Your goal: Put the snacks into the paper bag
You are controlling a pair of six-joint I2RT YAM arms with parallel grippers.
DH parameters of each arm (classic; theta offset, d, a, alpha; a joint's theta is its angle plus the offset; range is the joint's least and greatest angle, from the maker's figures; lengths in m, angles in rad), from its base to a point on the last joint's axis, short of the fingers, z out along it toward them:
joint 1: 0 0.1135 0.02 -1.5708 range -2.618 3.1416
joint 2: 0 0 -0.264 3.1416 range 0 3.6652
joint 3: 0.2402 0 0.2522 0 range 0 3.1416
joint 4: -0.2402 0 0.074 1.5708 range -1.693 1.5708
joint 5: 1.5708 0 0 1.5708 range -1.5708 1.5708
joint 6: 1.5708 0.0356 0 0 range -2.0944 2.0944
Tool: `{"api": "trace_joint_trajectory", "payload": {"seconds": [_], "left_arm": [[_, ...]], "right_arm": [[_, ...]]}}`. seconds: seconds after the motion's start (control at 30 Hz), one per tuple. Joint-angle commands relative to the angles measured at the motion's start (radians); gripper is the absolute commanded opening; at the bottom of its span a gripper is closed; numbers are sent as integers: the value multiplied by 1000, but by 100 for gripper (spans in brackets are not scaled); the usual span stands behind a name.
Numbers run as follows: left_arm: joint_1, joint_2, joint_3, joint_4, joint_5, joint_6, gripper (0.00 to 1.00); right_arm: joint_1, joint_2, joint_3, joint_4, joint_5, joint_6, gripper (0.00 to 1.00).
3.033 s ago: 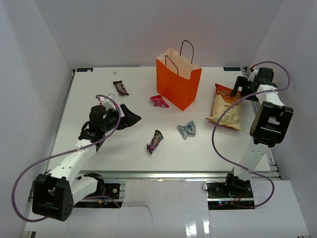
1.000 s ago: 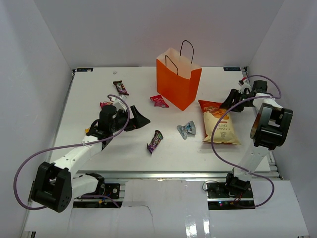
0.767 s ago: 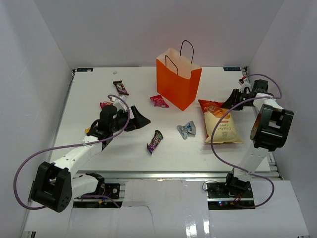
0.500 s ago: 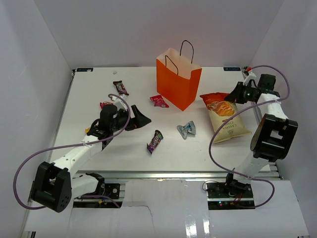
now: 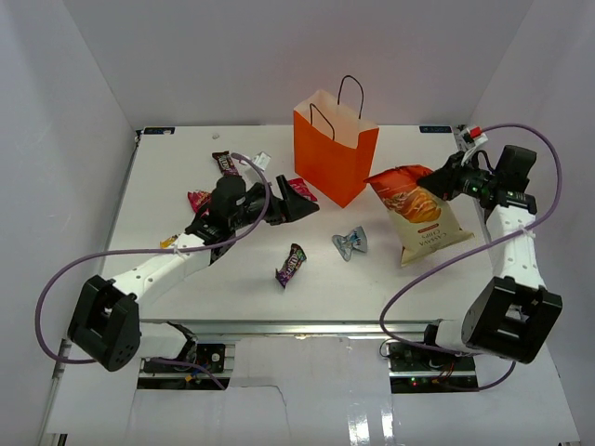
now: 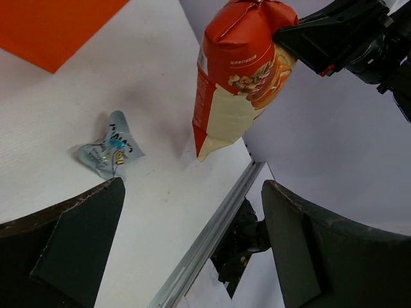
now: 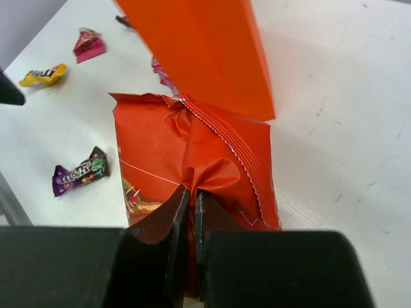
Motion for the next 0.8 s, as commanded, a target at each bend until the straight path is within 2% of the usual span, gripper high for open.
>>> {"api": "trace_joint_trajectory", "payload": {"seconds": [0.0, 0.27, 0.47, 0.6, 0.63, 0.67, 0.77], "left_arm": [[-65, 36, 58, 100, -13, 42, 98], [-180, 198, 202, 145, 4, 225, 98], [-208, 255, 272, 156, 41, 257, 98], [-223, 298, 308, 156, 104, 253, 88], [-227, 304, 311, 156, 119, 247, 80], [-231, 309, 311, 156, 142, 235, 77], [-241, 315, 295, 156, 150, 216, 71]], "right_arm": [[3, -106, -27, 0, -134, -93, 8], [55, -192, -5, -256, -204, -309, 8], [101, -204, 13, -418, -235, -472, 8], [133, -216, 16, -437, -234, -497, 8], [135, -218, 18, -429, -232, -494, 8], [138, -219, 16, -422, -232, -478, 8], [147, -224, 13, -380, -224, -454, 8]]}}
